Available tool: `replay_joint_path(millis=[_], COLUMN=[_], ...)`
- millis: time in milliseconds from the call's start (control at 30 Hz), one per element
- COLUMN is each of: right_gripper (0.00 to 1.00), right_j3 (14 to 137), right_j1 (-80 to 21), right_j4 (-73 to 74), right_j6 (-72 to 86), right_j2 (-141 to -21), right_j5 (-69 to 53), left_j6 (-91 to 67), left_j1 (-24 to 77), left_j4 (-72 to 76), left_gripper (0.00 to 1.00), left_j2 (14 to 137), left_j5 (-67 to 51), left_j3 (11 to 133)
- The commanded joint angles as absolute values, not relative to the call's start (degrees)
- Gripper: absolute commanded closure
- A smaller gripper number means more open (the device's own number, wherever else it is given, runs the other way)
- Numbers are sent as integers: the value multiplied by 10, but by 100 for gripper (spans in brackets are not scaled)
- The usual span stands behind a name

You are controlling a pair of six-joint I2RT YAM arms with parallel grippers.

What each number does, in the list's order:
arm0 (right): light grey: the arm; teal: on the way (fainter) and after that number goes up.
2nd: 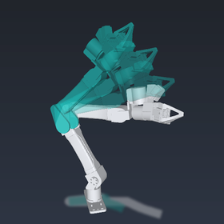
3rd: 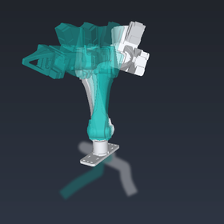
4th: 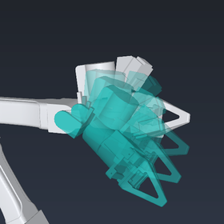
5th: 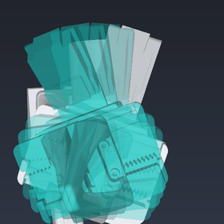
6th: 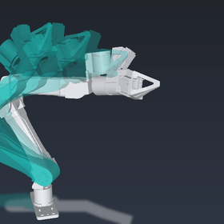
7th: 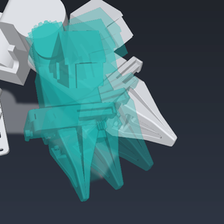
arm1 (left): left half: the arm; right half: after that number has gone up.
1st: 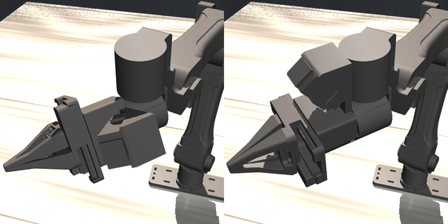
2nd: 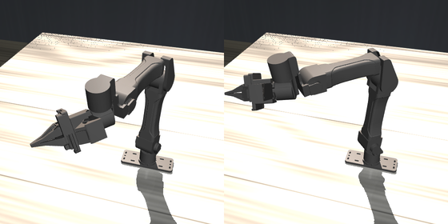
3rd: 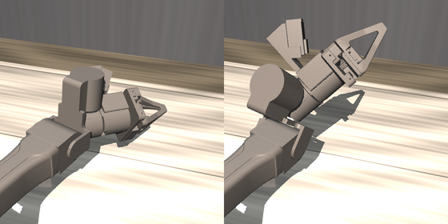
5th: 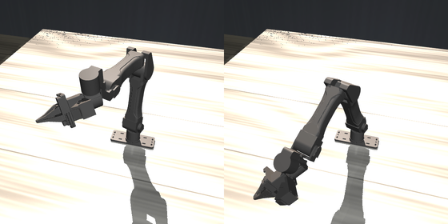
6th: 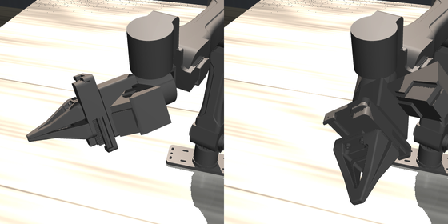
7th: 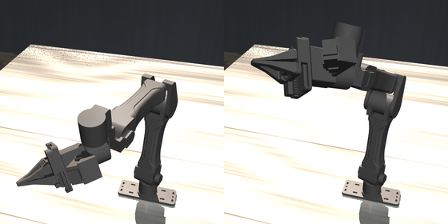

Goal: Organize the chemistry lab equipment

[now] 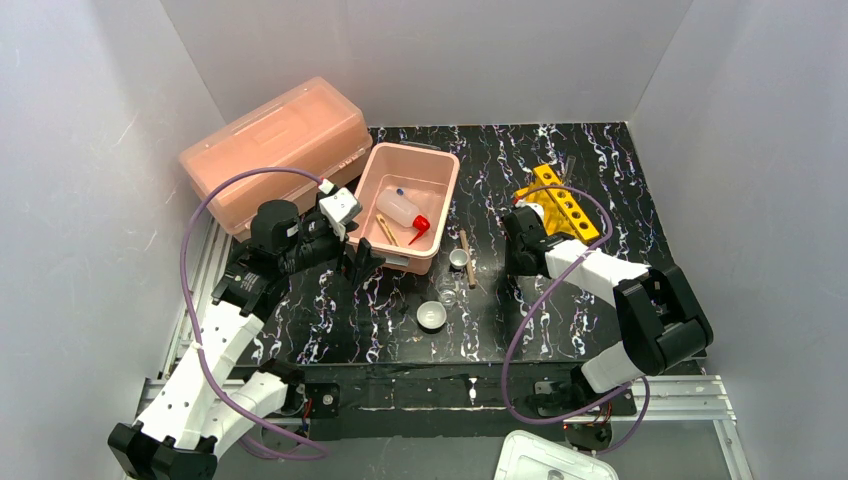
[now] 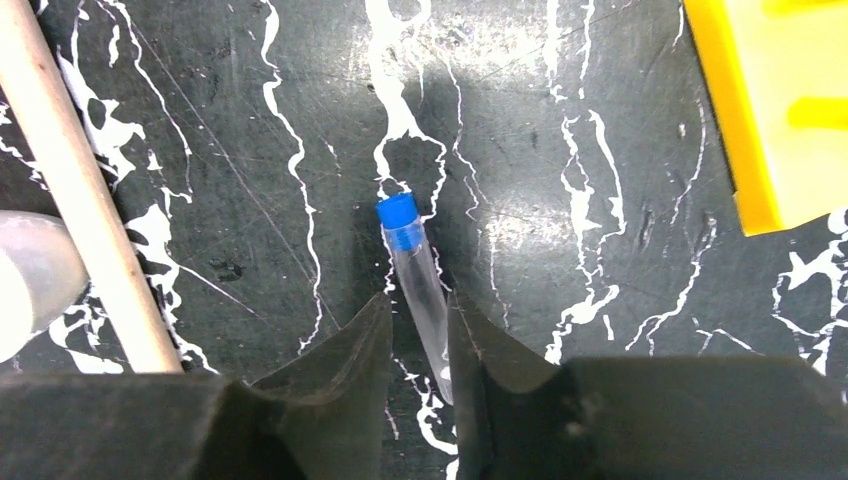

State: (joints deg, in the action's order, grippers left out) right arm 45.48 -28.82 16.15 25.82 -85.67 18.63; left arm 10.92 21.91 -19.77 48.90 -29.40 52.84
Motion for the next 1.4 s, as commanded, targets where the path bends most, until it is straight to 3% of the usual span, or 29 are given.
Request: replay_joint_path(millis=[0, 233, 500, 567, 667, 733, 967, 1367], right_gripper=[72, 97, 98, 91, 66, 60, 55, 55], right_j3=[451, 470, 567, 599, 626, 608, 535, 547], right_j1=[-285, -285, -286, -286, -287, -293, -326, -360], right_j4=[145, 155, 203, 211, 242, 231, 168, 150], right_j6=[268, 263, 239, 227, 228, 236, 276, 284], right_j2=[-851, -834, -781, -791, -820, -828, -854, -907], right_j5=[176, 162, 143, 126, 109, 104, 91, 104], left_j6=[113, 109, 108, 107, 106, 105, 111, 114], left_j1=[217, 217, 217, 217, 217, 217, 217, 217], left_j4=[-201, -205, -205, -204, -203, -201, -205, -207], left_gripper=[1, 1, 1, 1, 1, 1, 1, 1], left_j2=[486, 484, 476, 475, 471, 466, 460, 464], left_j5=[-296, -295, -294, -294, -291, -289, -285, -283], left_j3=[521, 518, 516, 515, 514, 511, 505, 512])
